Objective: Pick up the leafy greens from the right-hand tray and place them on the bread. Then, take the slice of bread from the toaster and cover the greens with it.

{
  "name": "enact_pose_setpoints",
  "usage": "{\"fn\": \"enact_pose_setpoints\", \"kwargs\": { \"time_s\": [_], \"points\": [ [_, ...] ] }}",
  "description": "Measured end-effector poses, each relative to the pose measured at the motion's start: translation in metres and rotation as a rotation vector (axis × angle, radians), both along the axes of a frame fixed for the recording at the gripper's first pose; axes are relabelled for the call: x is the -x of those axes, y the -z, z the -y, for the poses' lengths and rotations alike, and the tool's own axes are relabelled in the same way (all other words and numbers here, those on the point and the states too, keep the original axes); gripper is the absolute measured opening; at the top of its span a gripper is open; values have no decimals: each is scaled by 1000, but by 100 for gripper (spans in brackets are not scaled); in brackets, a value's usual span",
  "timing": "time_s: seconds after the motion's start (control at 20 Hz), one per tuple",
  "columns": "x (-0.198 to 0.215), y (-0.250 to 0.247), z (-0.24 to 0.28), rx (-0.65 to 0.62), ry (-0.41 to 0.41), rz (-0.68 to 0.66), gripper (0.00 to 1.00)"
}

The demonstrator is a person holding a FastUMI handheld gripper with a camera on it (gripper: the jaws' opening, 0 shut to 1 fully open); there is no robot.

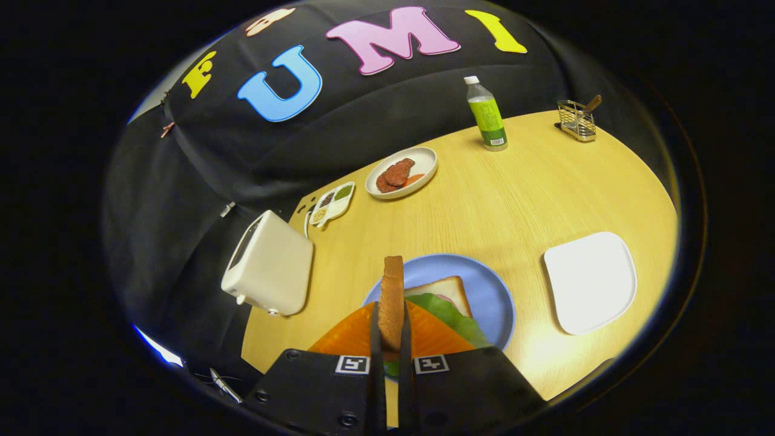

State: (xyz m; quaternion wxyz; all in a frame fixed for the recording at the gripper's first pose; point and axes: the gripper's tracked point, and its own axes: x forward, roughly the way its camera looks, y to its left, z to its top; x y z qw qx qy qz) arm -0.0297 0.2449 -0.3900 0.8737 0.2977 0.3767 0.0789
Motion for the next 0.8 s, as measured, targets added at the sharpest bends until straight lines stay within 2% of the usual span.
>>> {"fn": "enact_pose_setpoints", "kwargs": {
  "time_s": [0.2,0.3,0.35,0.4,0.45,0.5,0.75,0.8],
  "points": [
    [1,21,13,69,12,-33,13],
    [5,28,20,125,-9,-50,19],
    [7,35,24,157,-14,-56,28],
    [6,36,28,184,-19,-59,32],
    [3,39,31,202,-25,-60,42],
    [4,42,33,217,-31,-67,45],
    [14,54,37,277,-88,-92,76],
    [13,51,37,281,-88,-78,79]
  ]
}}
